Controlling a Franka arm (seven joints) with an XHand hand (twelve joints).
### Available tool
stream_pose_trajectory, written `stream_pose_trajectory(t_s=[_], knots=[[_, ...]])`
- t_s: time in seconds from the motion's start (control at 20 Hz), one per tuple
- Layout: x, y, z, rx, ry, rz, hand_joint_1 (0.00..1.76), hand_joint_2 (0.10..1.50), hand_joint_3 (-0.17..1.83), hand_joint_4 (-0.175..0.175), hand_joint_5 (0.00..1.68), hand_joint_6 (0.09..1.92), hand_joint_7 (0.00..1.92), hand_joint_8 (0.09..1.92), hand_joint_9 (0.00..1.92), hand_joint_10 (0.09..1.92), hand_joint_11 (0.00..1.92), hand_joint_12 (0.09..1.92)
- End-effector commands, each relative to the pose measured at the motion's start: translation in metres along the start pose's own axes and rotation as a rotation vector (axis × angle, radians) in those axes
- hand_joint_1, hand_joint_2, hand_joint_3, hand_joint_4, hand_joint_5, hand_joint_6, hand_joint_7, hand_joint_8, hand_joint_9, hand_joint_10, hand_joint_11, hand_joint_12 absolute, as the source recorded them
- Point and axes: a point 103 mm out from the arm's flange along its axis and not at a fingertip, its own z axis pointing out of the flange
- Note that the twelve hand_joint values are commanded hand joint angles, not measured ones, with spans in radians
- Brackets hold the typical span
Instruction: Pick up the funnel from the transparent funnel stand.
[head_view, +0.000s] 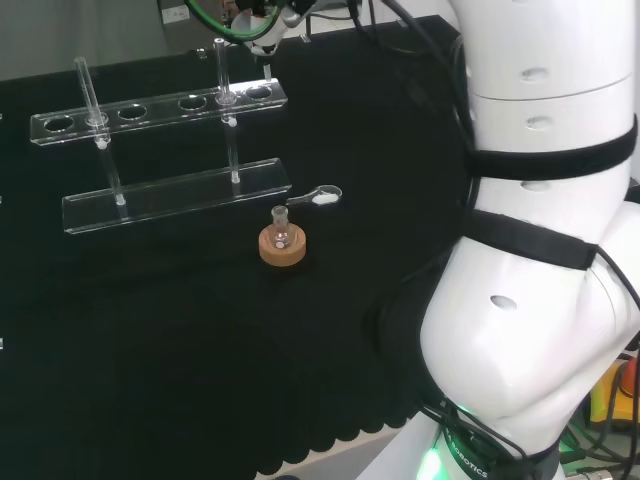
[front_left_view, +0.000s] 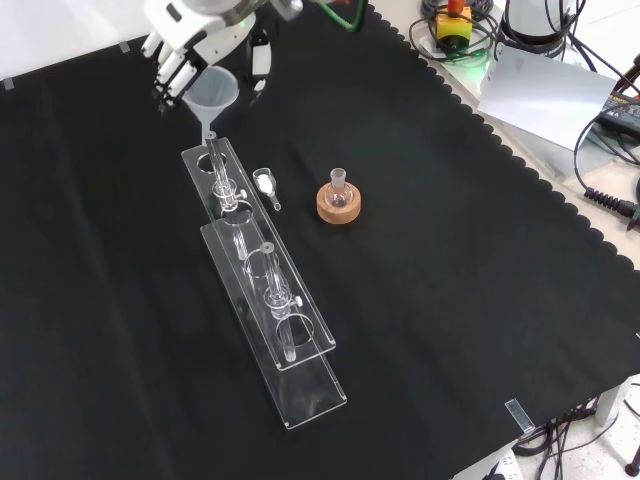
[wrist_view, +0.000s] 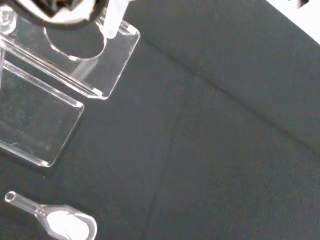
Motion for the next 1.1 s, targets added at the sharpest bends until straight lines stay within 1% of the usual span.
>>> stream_pose_trajectory(t_s=[0.05, 0.35, 0.45, 0.6, 0.75, 0.8, 0.9, 1.0, 1.1], knots=[[0.0, -0.049, -0.009, -0.001, 0.003, 0.029, 0.84, 0.76, 0.65, 0.009, 0.68, 0.75, 0.48, 0.62, 0.79, 0.48, 0.5, 1.36], [0.008, -0.078, -0.002, 0.011, 0.009, 0.037, 0.84, 0.76, 0.65, 0.005, 0.67, 0.76, 0.48, 0.62, 0.86, 0.5, 0.51, 1.36], [0.008, -0.081, 0.0, 0.022, 0.013, 0.032, 0.84, 0.76, 0.65, 0.004, 0.67, 0.76, 0.48, 0.62, 0.89, 0.51, 0.51, 1.36], [0.012, -0.09, 0.004, 0.015, 0.014, 0.037, 0.84, 0.75, 0.66, 0.002, 0.66, 0.78, 0.48, 0.63, 0.94, 0.5, 0.52, 1.35], [0.024, -0.11, 0.012, 0.01, 0.011, 0.044, 0.84, 0.75, 0.66, 0.001, 0.66, 0.78, 0.48, 0.64, 0.96, 0.49, 0.53, 1.34], [0.025, -0.112, 0.013, 0.024, 0.018, 0.037, 0.84, 0.75, 0.66, 0.001, 0.66, 0.78, 0.48, 0.64, 0.97, 0.49, 0.53, 1.34], [0.027, -0.115, 0.015, 0.028, 0.022, 0.034, 0.85, 0.75, 0.66, 0.0, 0.66, 0.78, 0.49, 0.64, 0.97, 0.49, 0.53, 1.34], [0.036, -0.123, 0.022, 0.03, 0.026, 0.037, 0.85, 0.75, 0.66, 0.0, 0.66, 0.78, 0.49, 0.64, 0.98, 0.49, 0.54, 1.34], [0.044, -0.13, 0.029, 0.041, 0.044, 0.034, 0.85, 0.75, 0.66, 0.0, 0.66, 0.78, 0.49, 0.64, 0.98, 0.49, 0.54, 1.34]])
